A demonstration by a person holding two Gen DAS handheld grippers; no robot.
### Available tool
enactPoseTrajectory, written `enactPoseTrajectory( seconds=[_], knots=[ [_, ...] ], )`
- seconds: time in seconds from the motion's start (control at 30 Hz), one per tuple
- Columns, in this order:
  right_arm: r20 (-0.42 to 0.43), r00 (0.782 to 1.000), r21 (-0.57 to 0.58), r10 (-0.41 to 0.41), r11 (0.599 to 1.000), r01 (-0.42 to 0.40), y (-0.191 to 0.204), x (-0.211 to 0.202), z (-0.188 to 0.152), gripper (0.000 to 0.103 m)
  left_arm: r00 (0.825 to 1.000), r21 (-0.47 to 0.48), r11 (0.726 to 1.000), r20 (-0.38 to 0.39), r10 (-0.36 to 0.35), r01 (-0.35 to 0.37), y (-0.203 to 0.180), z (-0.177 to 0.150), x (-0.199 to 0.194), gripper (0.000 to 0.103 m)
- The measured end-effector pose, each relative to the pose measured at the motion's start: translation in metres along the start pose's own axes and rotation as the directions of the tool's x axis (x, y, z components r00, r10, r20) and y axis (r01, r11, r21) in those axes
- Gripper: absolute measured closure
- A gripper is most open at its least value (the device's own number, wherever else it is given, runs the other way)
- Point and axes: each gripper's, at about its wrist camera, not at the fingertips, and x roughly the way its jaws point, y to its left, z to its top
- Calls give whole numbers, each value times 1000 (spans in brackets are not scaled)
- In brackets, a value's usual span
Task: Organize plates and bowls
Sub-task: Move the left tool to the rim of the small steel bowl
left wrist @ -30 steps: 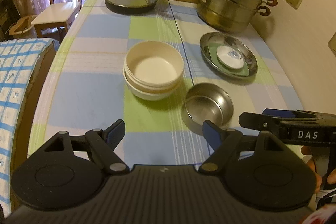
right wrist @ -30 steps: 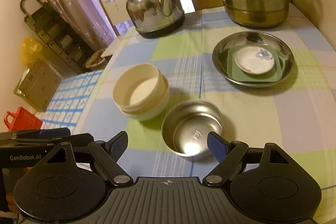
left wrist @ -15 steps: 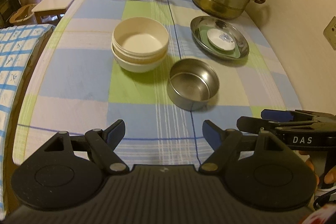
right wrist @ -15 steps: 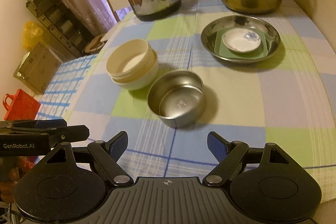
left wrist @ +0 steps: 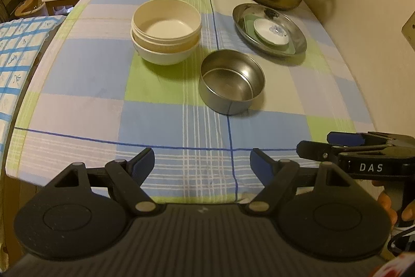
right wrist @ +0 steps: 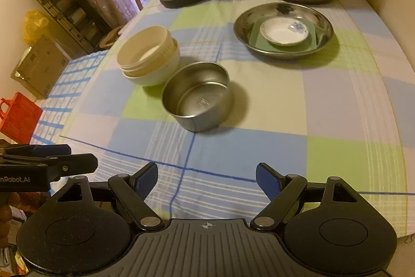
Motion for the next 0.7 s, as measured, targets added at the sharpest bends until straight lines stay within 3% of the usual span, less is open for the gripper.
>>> enactPoseTrajectory(
  seconds=[0.7],
  knots=[
    [-20, 991, 47, -130, 990, 131, -45, 17, 10, 21, 1000, 34, 999, -23, 19, -18, -12, 16, 35, 24]
  ],
)
